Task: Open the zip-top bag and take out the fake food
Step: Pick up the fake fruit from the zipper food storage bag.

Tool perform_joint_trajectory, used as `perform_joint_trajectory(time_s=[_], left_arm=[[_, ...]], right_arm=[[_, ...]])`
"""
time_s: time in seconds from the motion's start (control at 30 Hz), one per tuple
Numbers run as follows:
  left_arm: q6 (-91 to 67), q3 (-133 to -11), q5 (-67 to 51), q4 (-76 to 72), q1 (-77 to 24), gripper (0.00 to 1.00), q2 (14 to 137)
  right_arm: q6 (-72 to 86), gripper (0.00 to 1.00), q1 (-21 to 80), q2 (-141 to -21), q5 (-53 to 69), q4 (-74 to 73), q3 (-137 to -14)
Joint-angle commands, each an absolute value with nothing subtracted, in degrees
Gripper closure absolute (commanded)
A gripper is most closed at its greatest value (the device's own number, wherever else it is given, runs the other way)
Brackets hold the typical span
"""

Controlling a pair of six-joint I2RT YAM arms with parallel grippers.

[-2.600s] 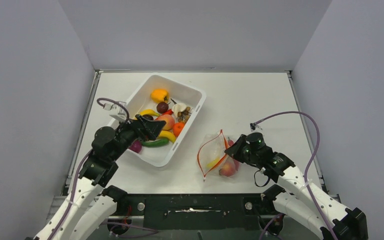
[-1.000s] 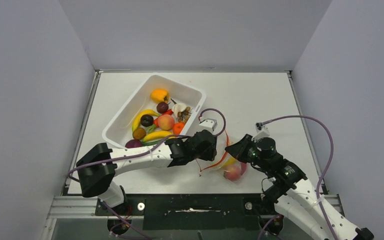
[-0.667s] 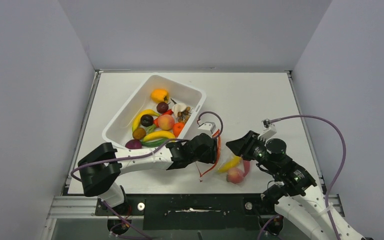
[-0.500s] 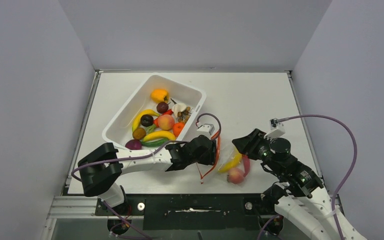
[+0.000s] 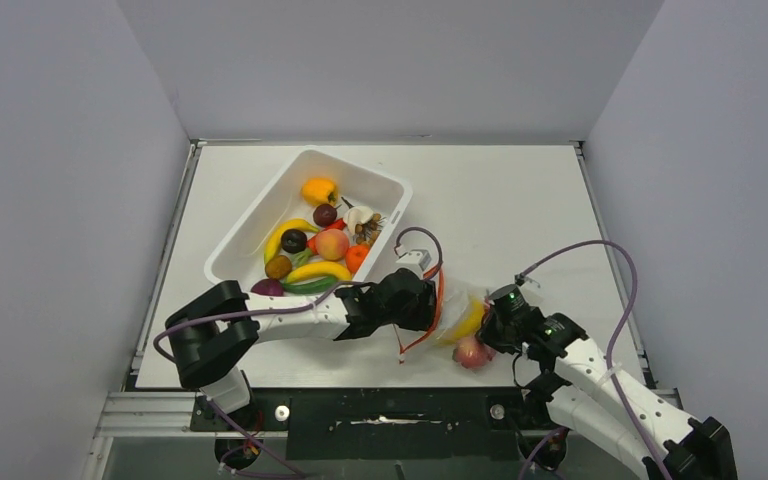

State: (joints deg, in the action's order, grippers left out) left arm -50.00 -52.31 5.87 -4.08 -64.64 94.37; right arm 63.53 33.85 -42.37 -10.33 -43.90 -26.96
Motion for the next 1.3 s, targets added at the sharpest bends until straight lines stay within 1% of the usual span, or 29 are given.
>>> perform_joint_trajectory(time_s=[0.0,0.07,0.17,0.37,0.53,0.67,0.7,0.77,0.8,0.87,0.9,0.97,1.03,1.13,1.27], left_arm=[[-49.6,-53.2,4.1,-7.0,-64.5,0.56,95.1],[-48.9,-52.9,3.9,-7.0,-64.5,0.55,95.3],[-47.6,-52.4,1.3,-9.3,-64.4,0.51,96.4],[-44.9,-54.0,-4.6,-8.0,-64.3,0.44,99.9],[-36.8,-55.3,-10.5,-1.1,-62.6,0.41,99.9],[-33.3,-54.7,-14.3,0.0,-61.0,0.41,99.3],[-32.5,-54.9,-14.1,0.5,-61.0,0.4,99.4],[-30.7,-55.6,-12.9,2.2,-61.2,0.32,100.0],[-29.5,-56.0,-12.7,2.9,-61.4,0.29,100.6],[-26.9,-57.7,-12.5,4.9,-61.8,0.28,102.7],[-26.2,-58.8,-11.8,6.0,-62.0,0.3,103.9],[-24.9,-61.3,-10.2,8.6,-62.7,0.35,105.7],[-24.7,-62.3,-9.3,8.5,-63.5,0.42,106.0],[-26.4,-60.8,-7.6,6.2,-63.6,0.56,104.0],[-28.8,-57.3,-1.9,4.5,-63.6,0.67,99.3]], right_arm=[[69.1,0.92,33.8,-41.6,-8.5,-35.9,-22.7],[68.8,0.91,33.2,-41.5,-8.4,-34.5,-21.3],[67.7,0.9,31.9,-41.7,-7.5,-32.0,-19.4],[66.1,0.9,27.3,-43.1,-0.8,-25.1,-14.2],[64.9,0.89,26.2,-42.9,1.3,-22.0,-12.8],[63.6,0.89,25.7,-43.3,1.3,-21.0,-13.0],[63.3,0.89,25.6,-43.5,1.3,-20.9,-13.2],[62.7,0.89,25.4,-44.1,1.5,-20.8,-13.5],[62.4,0.89,25.3,-44.4,1.7,-20.8,-13.6],[62.1,0.88,25.3,-44.9,2.3,-20.1,-13.5],[62.0,0.88,25.2,-45.3,2.6,-19.8,-13.3],[61.8,0.88,25.2,-45.8,3.2,-19.0,-13.2],[61.5,0.88,25.0,-46.2,3.6,-19.0,-13.4],[60.8,0.88,24.8,-46.2,3.6,-19.7,-13.9],[60.3,0.88,24.6,-45.0,2.1,-21.7,-14.9]])
